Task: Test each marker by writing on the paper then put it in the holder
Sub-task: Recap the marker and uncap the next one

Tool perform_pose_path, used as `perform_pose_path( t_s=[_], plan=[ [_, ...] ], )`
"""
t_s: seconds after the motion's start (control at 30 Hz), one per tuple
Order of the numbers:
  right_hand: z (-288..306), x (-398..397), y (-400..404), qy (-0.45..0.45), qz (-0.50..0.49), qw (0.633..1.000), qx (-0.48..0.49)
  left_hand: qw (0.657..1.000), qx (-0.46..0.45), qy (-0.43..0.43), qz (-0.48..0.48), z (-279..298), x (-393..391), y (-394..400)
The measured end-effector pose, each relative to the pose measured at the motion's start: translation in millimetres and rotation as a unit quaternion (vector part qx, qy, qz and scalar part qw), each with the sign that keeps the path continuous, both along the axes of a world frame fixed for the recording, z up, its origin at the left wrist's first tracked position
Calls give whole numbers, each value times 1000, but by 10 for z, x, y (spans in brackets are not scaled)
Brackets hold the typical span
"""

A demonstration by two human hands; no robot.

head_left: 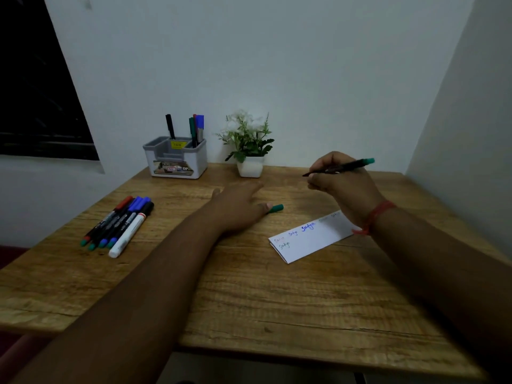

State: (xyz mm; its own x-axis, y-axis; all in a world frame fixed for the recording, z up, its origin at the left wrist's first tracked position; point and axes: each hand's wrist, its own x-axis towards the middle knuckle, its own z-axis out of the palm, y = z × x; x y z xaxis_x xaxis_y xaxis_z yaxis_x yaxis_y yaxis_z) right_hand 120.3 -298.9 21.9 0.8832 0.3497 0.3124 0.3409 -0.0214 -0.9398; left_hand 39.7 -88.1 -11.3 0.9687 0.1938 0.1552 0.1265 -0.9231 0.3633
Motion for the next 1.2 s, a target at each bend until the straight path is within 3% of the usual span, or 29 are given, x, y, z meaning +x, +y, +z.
perform_pose_path(
  t_s=[0.1, 0.33, 0.53, 0.7, 1.2],
  plan=[
    [-160, 96, -23, 14, 10, 1000, -11, 999, 5, -36, -20, -31, 59, -17],
    [-173, 126, -66, 31, 51, 998, 8, 998, 44, -10, -37, -14, 112, -138],
    [-160, 57, -76, 46, 74, 996, 37, 994, -52, -91, -28, -15, 57, -204],
    [-145, 9, -57, 34, 87, 994, 59, 986, -76, -147, -33, 20, 11, -315],
    [-136, 2, -82, 28, 79, 993, 81, 984, -94, -146, -43, 62, -39, -354]
  ],
)
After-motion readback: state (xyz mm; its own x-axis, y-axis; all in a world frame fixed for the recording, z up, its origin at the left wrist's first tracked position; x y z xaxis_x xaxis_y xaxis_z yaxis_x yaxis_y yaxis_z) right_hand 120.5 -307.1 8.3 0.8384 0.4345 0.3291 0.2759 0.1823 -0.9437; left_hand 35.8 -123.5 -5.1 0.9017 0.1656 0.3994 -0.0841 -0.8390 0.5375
